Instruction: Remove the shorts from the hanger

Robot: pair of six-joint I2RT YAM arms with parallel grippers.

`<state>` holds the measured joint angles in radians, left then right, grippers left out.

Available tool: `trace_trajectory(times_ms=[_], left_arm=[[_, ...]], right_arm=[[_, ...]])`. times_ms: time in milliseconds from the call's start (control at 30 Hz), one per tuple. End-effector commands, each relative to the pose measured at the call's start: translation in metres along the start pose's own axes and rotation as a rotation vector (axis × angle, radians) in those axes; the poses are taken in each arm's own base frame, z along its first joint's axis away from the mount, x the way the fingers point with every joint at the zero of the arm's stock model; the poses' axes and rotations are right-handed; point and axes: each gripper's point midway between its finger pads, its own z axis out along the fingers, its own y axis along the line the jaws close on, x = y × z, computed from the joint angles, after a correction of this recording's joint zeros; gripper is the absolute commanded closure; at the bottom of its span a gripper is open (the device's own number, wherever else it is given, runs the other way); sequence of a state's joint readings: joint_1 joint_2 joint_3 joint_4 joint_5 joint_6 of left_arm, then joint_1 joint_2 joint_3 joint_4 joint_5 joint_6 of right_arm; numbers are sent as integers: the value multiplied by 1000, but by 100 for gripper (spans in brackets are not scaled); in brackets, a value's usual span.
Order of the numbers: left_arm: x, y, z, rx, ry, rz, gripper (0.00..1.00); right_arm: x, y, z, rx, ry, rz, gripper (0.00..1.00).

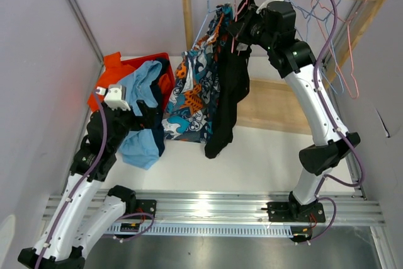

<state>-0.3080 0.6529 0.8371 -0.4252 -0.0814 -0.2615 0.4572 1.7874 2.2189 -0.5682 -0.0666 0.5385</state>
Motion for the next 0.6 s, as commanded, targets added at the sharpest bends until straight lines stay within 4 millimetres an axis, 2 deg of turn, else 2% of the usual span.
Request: trace_trajectory(times_ms=[0, 67, 100, 133, 200, 233, 300, 333, 367, 400, 433, 467, 500, 533, 567], left_arm=[[-31, -34, -8, 148, -102, 7, 1], [-30, -62, -8, 241, -82, 26, 1], [-51, -76, -12, 271, -123, 45, 1], [-39, -105, -9, 344, -75, 81, 1], [-64, -140, -17, 421, -134, 129, 1], [-60, -170, -20, 486, -119, 158, 1], [-69, -199, -24, 553, -151, 173, 1], [-80, -217, -32, 603, -176, 162, 1], [-73, -230, -23, 615, -154, 178, 1], [-75, -241, -21, 634, -164, 178, 1], [-87, -254, -26, 675, -186, 169, 1], [-77, -266, -17, 693, -160, 182, 1], [-84, -277, -18, 720, -182, 173, 1], [-82, -284, -15, 728, -175, 174, 1], [-84, -291, -14, 741, -178, 173, 1]], right_arm=[[-45, 34, -48, -81, -132, -48, 100], [-53, 38, -58, -84, -153, -49, 100], [-60, 42, -67, -89, -176, -49, 100], [-65, 44, -72, -92, -188, -48, 100], [-76, 53, -84, -110, -217, -30, 100], [-78, 55, -89, -114, -222, -26, 100], [-83, 60, -97, -123, -235, -13, 100], [-85, 62, -104, -125, -241, -8, 100], [-86, 65, -108, -131, -243, -3, 100], [-84, 66, -110, -132, -240, 0, 100], [-85, 69, -118, -138, -244, 0, 100], [-86, 70, -122, -141, -247, 2, 100], [-80, 69, -122, -140, -231, 2, 100], [-83, 73, -131, -153, -246, 3, 100], [-79, 69, -130, -144, -238, 5, 100]])
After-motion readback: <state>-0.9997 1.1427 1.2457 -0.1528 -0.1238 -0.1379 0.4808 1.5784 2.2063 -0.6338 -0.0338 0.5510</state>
